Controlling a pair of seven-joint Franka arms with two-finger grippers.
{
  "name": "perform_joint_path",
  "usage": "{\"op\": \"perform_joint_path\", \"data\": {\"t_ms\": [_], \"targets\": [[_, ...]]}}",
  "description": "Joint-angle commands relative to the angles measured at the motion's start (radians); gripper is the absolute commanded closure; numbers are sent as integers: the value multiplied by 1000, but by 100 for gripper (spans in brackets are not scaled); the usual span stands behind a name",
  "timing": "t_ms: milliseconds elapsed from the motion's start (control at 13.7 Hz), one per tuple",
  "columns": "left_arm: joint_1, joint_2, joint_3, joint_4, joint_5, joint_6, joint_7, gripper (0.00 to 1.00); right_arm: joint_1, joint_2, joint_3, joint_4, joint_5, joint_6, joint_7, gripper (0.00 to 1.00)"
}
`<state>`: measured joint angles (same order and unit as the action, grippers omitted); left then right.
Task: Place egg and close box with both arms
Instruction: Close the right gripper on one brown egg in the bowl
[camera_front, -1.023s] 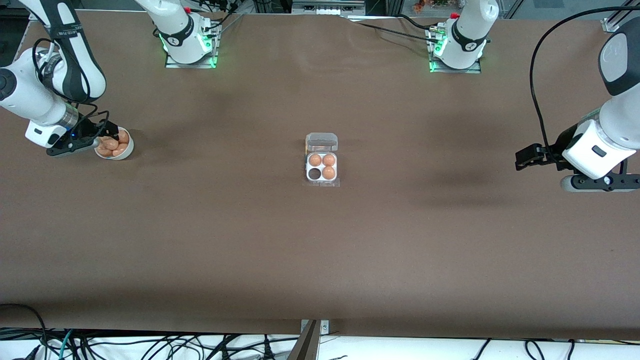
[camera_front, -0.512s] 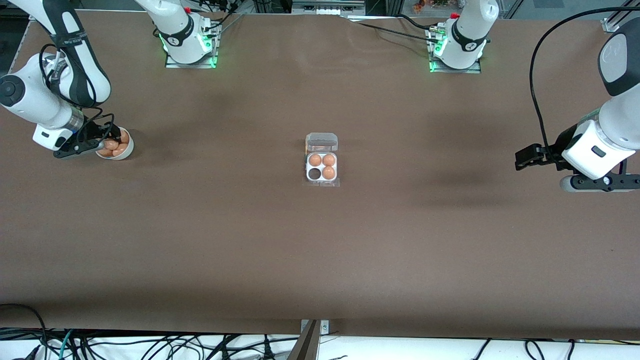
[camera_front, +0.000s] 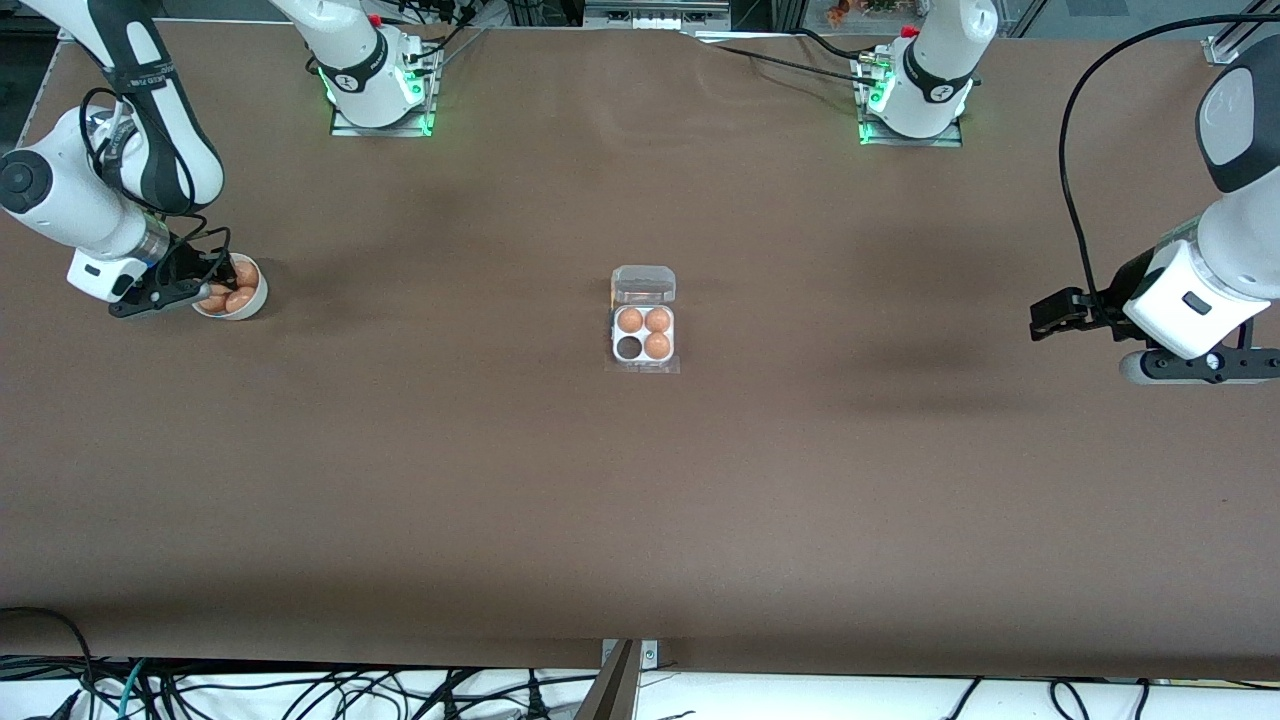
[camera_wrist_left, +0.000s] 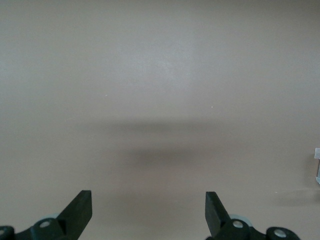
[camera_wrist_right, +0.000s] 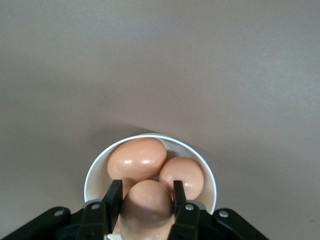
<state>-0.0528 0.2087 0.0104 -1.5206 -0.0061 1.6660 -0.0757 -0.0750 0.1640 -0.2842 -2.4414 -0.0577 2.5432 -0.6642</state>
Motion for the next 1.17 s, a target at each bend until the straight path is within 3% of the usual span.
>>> {"op": "perform_joint_path", "data": {"t_ms": [0, 146, 438, 950, 1096], "targets": [[4, 3, -1, 10, -17, -14, 8, 0, 1, -8, -1, -16, 1, -8, 8, 61], [4, 3, -1, 10, -15, -14, 8, 0, 1, -9, -1, -16, 1, -14, 8, 61], [4, 3, -1, 10, -15, -14, 8, 0, 27, -23, 2, 42, 6, -122, 46, 73], [4, 3, -1, 11, -17, -14, 8, 0, 72, -15, 8, 208, 6, -290, 51, 75], [4, 3, -1, 10, -15, -14, 8, 0, 90, -8, 72, 292, 12, -348, 51, 75]]}}
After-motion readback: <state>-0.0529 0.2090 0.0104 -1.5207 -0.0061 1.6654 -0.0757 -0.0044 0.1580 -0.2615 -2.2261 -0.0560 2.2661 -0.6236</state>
